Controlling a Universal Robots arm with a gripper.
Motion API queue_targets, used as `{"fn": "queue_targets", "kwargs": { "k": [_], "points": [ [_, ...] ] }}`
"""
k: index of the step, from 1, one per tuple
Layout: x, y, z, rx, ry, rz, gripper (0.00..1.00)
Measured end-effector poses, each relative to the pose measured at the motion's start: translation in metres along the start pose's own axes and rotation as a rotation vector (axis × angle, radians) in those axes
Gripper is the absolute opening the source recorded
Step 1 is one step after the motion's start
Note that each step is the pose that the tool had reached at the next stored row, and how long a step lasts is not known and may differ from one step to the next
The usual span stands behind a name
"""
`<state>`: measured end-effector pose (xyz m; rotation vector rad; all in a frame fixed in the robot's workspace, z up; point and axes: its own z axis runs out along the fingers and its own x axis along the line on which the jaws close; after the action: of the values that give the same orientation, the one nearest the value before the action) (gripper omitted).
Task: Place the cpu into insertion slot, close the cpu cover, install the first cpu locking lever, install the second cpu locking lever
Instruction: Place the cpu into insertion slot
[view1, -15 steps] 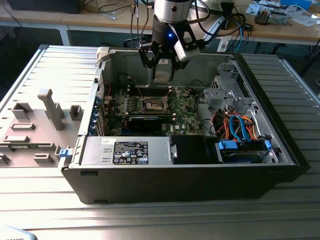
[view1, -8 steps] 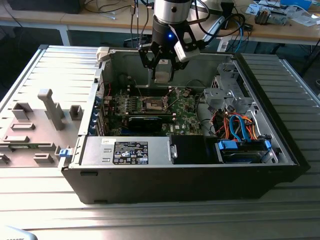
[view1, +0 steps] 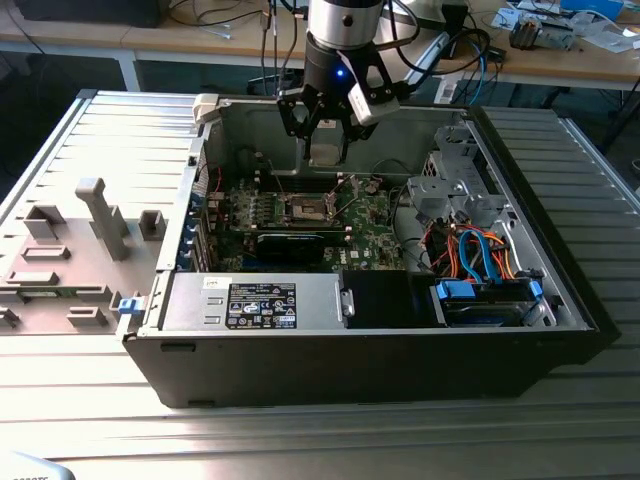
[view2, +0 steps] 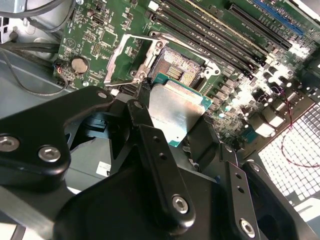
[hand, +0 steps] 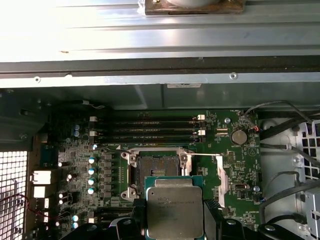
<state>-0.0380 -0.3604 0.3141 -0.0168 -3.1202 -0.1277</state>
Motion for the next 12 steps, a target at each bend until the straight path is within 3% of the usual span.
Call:
{"fn": "queue_targets", "kwargs": {
  "k": [12],
  "points": [
    [0.0002,-0.0003,0.0033,-0.0001,0.0,0.0,0.55]
  ]
}}
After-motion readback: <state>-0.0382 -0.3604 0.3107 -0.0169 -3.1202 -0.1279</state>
